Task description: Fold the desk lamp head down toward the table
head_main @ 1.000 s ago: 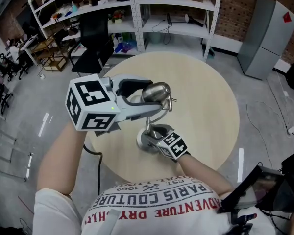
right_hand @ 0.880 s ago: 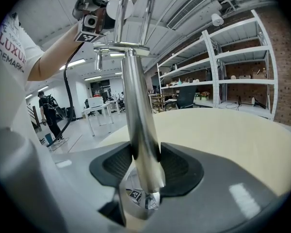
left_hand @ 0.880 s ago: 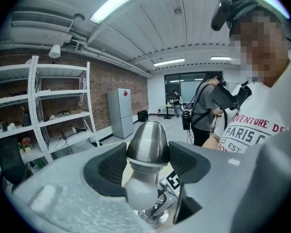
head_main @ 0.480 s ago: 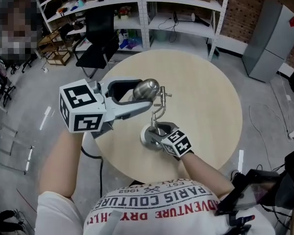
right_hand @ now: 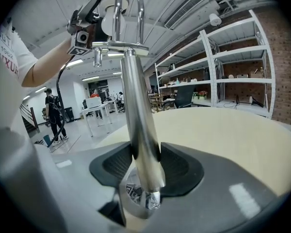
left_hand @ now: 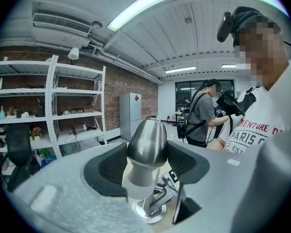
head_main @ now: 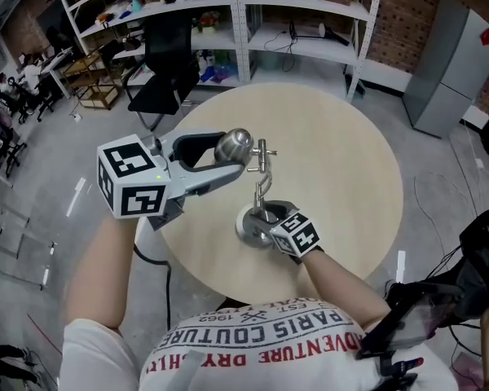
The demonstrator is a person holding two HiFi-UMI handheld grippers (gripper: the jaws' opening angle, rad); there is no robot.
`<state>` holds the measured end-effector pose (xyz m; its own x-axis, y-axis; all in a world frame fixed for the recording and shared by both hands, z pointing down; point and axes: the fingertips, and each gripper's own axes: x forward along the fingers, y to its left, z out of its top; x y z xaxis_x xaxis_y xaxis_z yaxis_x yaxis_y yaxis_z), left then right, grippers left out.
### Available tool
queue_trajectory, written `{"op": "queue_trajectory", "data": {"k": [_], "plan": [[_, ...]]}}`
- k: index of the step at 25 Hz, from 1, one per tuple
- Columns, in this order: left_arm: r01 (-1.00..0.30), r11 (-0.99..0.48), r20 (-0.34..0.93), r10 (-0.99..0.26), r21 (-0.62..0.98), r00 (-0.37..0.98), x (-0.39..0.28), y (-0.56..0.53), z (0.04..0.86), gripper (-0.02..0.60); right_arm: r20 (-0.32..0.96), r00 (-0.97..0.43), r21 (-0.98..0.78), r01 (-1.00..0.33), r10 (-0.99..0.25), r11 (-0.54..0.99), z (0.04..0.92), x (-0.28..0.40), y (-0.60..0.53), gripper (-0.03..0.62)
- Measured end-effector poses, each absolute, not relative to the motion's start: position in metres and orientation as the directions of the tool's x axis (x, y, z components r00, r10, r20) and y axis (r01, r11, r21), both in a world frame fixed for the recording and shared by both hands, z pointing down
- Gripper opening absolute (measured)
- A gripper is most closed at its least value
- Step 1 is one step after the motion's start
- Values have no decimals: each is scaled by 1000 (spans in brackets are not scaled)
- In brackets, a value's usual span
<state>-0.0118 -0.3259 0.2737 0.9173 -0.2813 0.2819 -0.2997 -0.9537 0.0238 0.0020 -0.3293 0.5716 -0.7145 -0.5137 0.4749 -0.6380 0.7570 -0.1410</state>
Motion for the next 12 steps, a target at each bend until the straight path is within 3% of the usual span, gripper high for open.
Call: {"op": "queue_trajectory", "data": {"k": [12], "plan": [[-320, -945, 243, -294, 72, 924, -40, -326, 273, 258, 488, -730, -155, -612, -479, 775, 566, -3, -326, 186]]}}
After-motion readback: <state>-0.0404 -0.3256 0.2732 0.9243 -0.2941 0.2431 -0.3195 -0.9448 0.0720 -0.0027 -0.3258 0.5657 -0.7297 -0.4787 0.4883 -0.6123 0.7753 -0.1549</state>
